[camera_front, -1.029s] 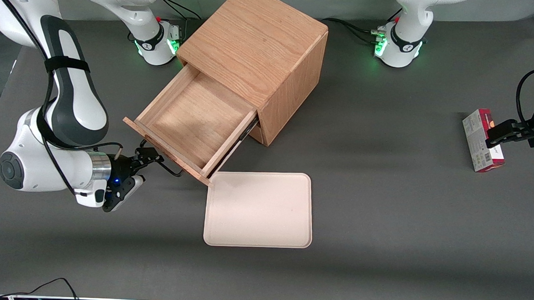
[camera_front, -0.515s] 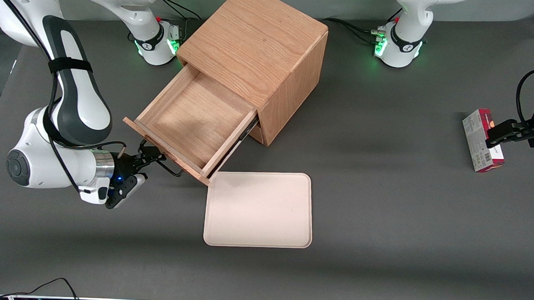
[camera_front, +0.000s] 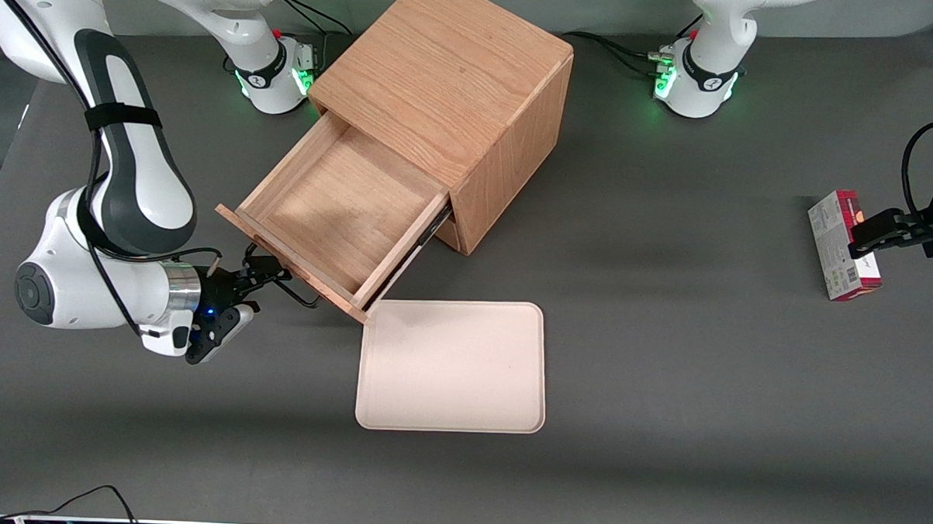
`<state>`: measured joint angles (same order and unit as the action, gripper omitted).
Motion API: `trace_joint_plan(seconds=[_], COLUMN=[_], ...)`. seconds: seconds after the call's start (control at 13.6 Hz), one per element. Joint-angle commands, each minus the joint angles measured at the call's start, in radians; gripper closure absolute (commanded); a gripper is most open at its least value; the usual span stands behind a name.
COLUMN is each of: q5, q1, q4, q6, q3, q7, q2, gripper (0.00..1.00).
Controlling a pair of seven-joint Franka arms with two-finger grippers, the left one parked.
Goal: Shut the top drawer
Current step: 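Push the drawer front with the right gripper into the wooden cabinet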
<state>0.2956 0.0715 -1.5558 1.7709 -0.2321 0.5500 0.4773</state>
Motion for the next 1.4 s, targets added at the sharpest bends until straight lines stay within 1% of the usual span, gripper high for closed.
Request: trace_joint_plan(seconds=[0.0, 0.15, 0.44, 0.66, 0.81, 1.03, 1.18, 1.32], q5=[0.036, 0.057, 0.066, 0.080, 0.083, 0.115, 0.117, 0.117], q1=[0.001, 0.001, -0.009, -0.009, -0.006, -0.010, -0.007, -0.009], q4=[-0.053, -0.091, -0.165, -0.207, -0.231, -0.276, -0.308, -0.342], q6=[0.019, 0.047, 0.093, 0.097, 0.097, 0.116, 0.137, 0.162], q3=[-0.001, -0.001, -0.003, -0.003, -0.027, -0.033, -0.061, -0.067], q7=[-0.015, -0.015, -0.027, -0.036, -0.059, -0.081, -0.102, -0.111], q2=[-0.042, -0.066, -0.104, -0.137, -0.160, -0.193, -0.209, -0.230], gripper=[0.00, 0.00, 0.00, 0.00, 0.00, 0.00, 0.00, 0.00])
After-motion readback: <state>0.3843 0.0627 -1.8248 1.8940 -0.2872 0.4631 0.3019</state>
